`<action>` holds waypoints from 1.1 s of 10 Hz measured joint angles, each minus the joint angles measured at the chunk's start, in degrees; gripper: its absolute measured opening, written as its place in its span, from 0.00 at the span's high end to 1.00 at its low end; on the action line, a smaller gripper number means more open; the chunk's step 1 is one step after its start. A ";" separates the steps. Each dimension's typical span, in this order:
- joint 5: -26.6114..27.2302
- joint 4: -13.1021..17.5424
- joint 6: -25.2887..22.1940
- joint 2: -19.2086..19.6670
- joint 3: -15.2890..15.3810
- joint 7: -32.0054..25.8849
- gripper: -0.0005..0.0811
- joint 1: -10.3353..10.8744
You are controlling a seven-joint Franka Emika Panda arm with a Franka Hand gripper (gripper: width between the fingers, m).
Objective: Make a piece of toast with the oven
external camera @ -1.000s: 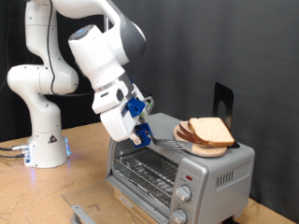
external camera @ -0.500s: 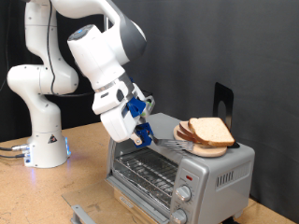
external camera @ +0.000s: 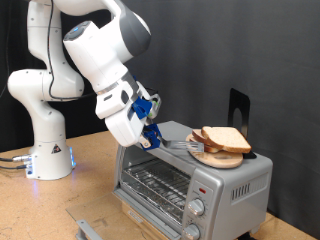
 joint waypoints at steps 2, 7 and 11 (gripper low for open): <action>0.02 0.00 -0.17 -0.46 -0.05 0.00 0.55 0.00; -1.90 -0.73 -0.13 -0.51 -0.41 0.11 0.55 -0.05; -1.54 -1.54 0.32 -0.63 -0.74 0.08 0.55 -0.05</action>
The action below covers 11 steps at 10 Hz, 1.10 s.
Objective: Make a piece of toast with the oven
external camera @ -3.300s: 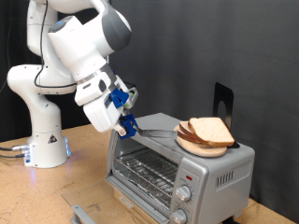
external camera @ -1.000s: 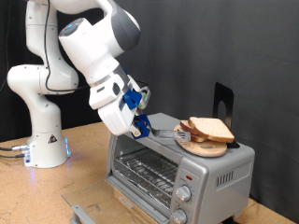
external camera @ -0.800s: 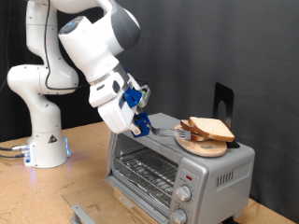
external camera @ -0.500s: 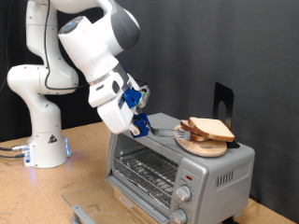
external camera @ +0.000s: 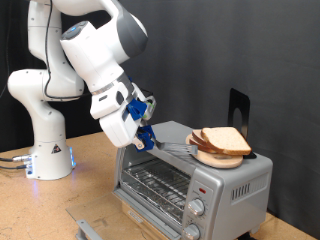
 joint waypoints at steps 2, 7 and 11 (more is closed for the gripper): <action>1.28 0.26 0.53 0.00 0.02 0.00 0.55 0.00; 1.80 1.03 0.57 -0.01 0.38 0.02 0.55 0.05; 1.80 1.03 1.12 -0.01 1.07 0.15 0.55 0.07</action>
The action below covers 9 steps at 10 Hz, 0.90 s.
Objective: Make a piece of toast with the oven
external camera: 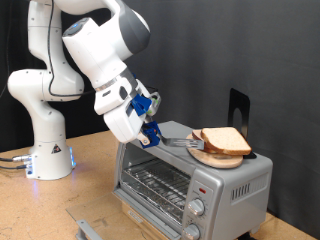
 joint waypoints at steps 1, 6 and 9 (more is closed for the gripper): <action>0.00 0.00 0.10 0.00 0.23 0.10 0.55 0.00; 0.00 0.00 1.70 0.04 1.80 1.03 0.55 0.03; 0.03 0.33 2.75 0.08 2.89 1.57 0.55 0.10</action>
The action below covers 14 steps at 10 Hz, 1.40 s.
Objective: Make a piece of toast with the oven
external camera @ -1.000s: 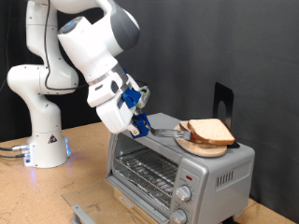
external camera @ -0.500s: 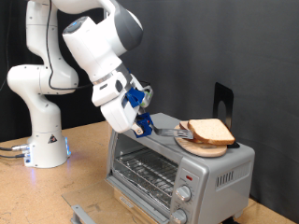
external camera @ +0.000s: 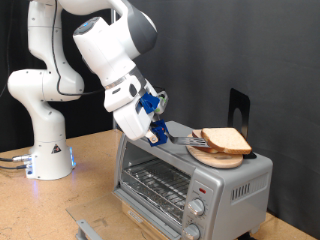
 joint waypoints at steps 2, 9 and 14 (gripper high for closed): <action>0.68 0.51 1.26 0.10 1.04 0.02 0.55 0.28; -2.62 2.08 2.46 1.02 4.19 5.23 0.55 0.57; -6.46 1.86 2.49 2.16 4.59 7.13 0.55 0.58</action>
